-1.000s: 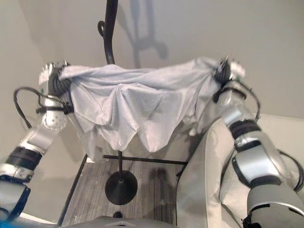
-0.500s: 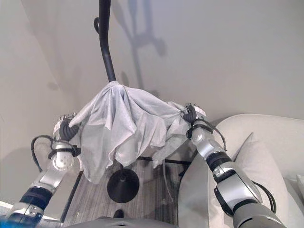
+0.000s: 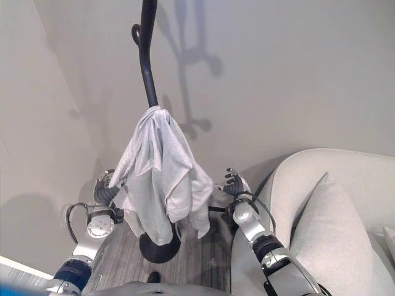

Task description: Hang the clothes on the sofa on the clothes rack.

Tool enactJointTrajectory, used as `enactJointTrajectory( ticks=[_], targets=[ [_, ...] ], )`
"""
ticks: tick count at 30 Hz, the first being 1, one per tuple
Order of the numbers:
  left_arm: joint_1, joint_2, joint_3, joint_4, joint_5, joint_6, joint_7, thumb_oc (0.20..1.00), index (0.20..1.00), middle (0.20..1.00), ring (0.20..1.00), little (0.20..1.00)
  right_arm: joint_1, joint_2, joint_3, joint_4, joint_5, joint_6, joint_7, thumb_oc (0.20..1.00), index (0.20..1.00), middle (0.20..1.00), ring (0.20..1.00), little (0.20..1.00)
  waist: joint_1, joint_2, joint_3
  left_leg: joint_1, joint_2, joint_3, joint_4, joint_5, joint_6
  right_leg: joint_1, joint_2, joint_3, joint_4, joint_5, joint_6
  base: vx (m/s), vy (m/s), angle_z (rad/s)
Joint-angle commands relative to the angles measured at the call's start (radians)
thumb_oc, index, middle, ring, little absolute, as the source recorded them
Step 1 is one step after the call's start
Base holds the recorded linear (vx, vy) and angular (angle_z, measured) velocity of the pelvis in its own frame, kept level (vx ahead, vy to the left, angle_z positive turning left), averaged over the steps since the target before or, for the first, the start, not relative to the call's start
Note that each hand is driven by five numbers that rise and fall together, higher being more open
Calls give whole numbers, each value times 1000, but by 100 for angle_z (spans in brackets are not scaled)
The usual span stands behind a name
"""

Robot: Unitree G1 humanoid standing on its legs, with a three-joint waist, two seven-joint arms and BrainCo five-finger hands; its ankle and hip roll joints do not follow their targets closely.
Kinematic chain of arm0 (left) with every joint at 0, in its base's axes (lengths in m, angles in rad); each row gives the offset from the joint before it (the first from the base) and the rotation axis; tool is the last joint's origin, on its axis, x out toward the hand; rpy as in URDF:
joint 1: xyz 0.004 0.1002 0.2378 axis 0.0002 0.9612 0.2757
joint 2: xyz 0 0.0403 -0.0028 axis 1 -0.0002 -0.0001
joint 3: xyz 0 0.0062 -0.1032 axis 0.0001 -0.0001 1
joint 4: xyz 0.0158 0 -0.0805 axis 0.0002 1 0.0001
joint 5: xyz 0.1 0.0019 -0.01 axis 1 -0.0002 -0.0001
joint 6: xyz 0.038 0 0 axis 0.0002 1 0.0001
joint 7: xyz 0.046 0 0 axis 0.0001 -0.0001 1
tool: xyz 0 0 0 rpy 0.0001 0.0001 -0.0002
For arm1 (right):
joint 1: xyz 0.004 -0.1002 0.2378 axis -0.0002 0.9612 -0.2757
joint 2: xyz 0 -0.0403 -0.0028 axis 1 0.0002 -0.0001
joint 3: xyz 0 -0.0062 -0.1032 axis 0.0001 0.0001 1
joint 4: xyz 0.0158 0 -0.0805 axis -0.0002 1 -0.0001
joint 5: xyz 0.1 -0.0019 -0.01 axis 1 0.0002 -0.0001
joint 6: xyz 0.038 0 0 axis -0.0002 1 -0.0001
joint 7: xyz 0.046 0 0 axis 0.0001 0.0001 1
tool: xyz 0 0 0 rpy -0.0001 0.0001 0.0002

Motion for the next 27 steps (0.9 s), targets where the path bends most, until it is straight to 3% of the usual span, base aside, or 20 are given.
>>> enactJointTrajectory(
  ticks=[1, 10, 15, 17, 20, 25, 27],
  targets=[
    [24, 7, 24, 52, -96, -31, -27, 1000, 1000, 1000, 1000, 1000, -5, -28, -1, -11, 25, -31, 0, 1000, 1000, 1000, 1000, 1000, -9, 23, -36, -34, -10, 9, 43, -91, 11, 6, 23, -24, 98, 10, -10, -11, 10, -5],
    [57, -34, 43, 191, -181, -43, -51, 1000, 1000, 1000, 1000, 1000, 132, 25, -87, 75, 135, -41, -25, 1000, 1000, 1000, 1000, 1000, -53, 38, -40, -23, -2, 23, 38, -95, 12, 0, 25, 1, 92, 22, -11, -10, 8, -9],
    [74, -52, 97, 306, -236, -53, -58, 1000, 1000, 1000, 1000, 1000, 222, 50, -199, 53, 248, -89, -60, 1000, 1000, 1000, 1000, 1000, -76, 47, -40, -18, 1, 32, 32, -95, 11, -3, 27, 13, 92, 27, -11, -11, 3, -9],
    [88, -75, 170, 376, -344, -65, -75, 1000, 1000, 1000, 1000, 1000, 286, 52, -274, 9, 300, -109, -65, 1000, 1000, 1000, 1000, 1000, -91, 52, -42, -12, 2, 38, 28, -96, 11, -5, 26, 19, 92, 33, -9, -7, 3, -4],
    [100, -77, 223, 426, -382, -71, -84, 1000, 1000, 1000, 1000, 1000, 334, 43, -334, -22, 313, -120, -77, 1000, 1000, 1000, 1000, 1000, -101, 52, -43, -7, 3, 43, 25, -98, 11, -7, 24, 25, 93, 38, -7, -7, -3, -8],
    [100, -75, 314, 587, -487, -49, -131, 1000, 1000, 1000, 1000, 1000, 358, 76, -619, 130, 710, -239, -104, 1000, 1000, 1000, 1000, 1000, -124, 55, -50, 7, 1, 49, 16, -104, 9, -9, 22, 38, 91, 35, -5, 12, -3, -11],
    [107, -79, 355, 636, -533, -31, -169, 1000, 1000, 1000, 1000, 1000, 367, 78, -717, 309, 837, -225, -111, 1000, 1000, 1000, 1000, 1000, -127, 58, -58, 12, -3, 48, 5, -105, 8, -11, 23, 41, 87, 40, -4, 10, 3, -3]
  ],
)
